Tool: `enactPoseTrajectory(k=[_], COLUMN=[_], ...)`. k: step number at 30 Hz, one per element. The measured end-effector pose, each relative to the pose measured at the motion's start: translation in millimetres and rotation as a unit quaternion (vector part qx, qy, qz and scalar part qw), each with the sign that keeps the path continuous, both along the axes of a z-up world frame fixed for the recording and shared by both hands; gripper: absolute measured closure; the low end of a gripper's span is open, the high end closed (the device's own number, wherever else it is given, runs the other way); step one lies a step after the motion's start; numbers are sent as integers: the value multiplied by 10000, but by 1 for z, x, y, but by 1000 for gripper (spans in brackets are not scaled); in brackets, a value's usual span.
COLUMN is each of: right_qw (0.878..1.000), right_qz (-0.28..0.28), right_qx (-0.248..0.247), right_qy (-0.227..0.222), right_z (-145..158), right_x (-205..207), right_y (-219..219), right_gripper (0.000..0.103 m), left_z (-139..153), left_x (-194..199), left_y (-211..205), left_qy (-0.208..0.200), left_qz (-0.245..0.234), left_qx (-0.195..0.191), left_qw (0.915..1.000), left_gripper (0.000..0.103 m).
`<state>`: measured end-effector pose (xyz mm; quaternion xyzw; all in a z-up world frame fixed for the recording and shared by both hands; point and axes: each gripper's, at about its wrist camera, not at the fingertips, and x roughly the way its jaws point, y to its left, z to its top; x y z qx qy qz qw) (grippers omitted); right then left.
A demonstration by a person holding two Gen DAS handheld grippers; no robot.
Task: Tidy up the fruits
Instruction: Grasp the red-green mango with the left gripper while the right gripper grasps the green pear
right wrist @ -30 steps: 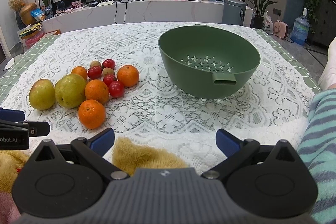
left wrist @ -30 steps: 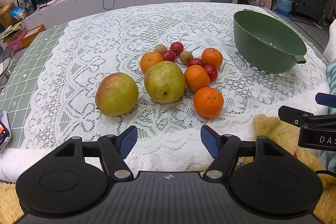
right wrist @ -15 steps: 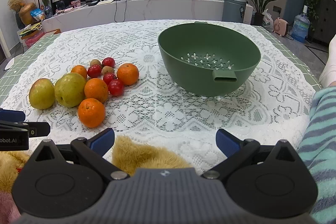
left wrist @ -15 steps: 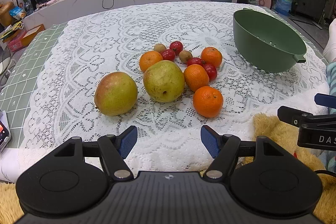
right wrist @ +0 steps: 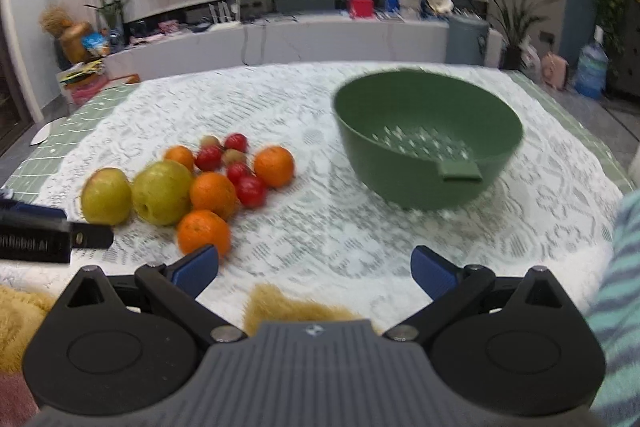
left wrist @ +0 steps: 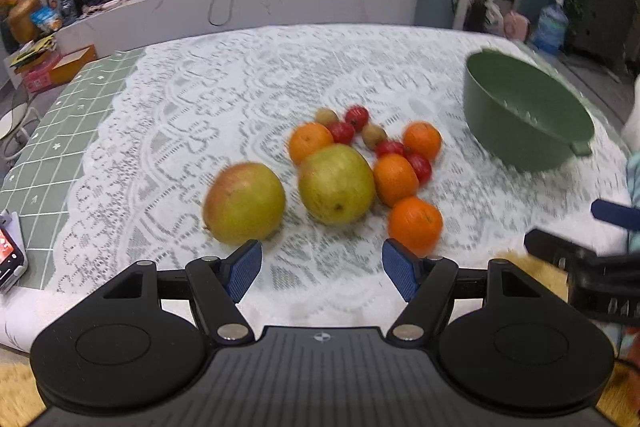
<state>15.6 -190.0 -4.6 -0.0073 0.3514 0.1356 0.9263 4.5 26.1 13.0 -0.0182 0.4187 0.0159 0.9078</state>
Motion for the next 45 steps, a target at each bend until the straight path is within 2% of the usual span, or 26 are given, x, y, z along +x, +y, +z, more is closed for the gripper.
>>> enactPoseTrajectory(k=[4,5,10,13,14,18,23,27,35,45], right_qw=[9970,9967,9932,9869,9851,9756,9631,9529,9393,9270], right_qz=[509,589,1113,1557,1670,2167,2595,2844,3128,3209], right_qx=[579,557,305,188,122,-262,-710,-1044,-1392,-1835], right_qy=[-105,-79,156,381,397,215,63,-117,-228,-624], right_z=[2,3,4,2,1,0,-8,-15,-31,-45], right_x=[4,7,22,35,38,43,49,51,58,64], right_y=[3,8,30,48,53,82,114,132,151,167], right_gripper=[4,4,5,15,16,20,27,34,35,34], left_z=[8,9,9,5,3,0,-6,-13,-20,-30], left_x=[9,11,24,32,33,35,37,41,47,57], left_y=[12,15,27,36,39,51,54,58,62,71], left_qy=[-113,-120,-26,164,207,151,12,84,37,158], left_qz=[179,229,290,190,196,173,101,154,195,441], left_qx=[18,2,-52,-252,-330,-661,-678,-733,-599,-471], left_qw=[9998,9997,9996,9994,9990,9975,9976,9972,9980,9978], left_gripper=[22,22,22,23,26,35,35,32,20,20])
